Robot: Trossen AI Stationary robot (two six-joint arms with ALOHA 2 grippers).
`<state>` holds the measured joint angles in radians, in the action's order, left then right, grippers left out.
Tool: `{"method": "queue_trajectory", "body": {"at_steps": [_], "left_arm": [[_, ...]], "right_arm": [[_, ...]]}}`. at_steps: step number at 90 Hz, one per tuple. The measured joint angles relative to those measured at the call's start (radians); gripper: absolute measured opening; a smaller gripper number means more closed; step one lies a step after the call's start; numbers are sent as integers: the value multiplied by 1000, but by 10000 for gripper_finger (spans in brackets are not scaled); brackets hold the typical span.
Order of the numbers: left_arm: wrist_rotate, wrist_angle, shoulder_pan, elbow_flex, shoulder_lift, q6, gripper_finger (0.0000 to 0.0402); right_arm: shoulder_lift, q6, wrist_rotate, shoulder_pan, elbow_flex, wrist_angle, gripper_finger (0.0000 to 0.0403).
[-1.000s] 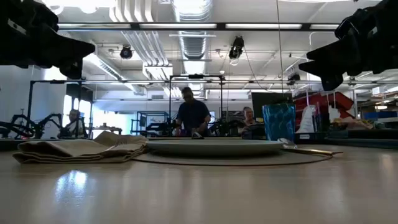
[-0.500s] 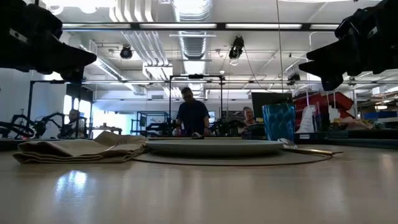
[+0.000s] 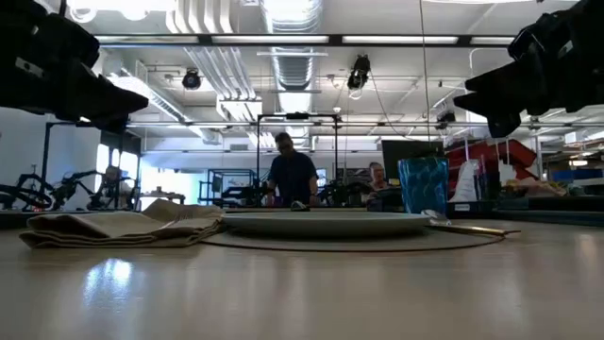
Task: Set table place
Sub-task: Return to Home Position
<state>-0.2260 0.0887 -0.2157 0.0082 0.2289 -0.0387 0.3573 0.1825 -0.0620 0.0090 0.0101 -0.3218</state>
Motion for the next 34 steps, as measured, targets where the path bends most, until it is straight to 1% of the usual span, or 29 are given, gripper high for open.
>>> {"method": "queue_trajectory", "body": {"at_steps": [34], "left_arm": [[0, 0, 0, 0, 36, 0, 9]], "right_arm": [[0, 0, 0, 0, 0, 0, 167]]}}
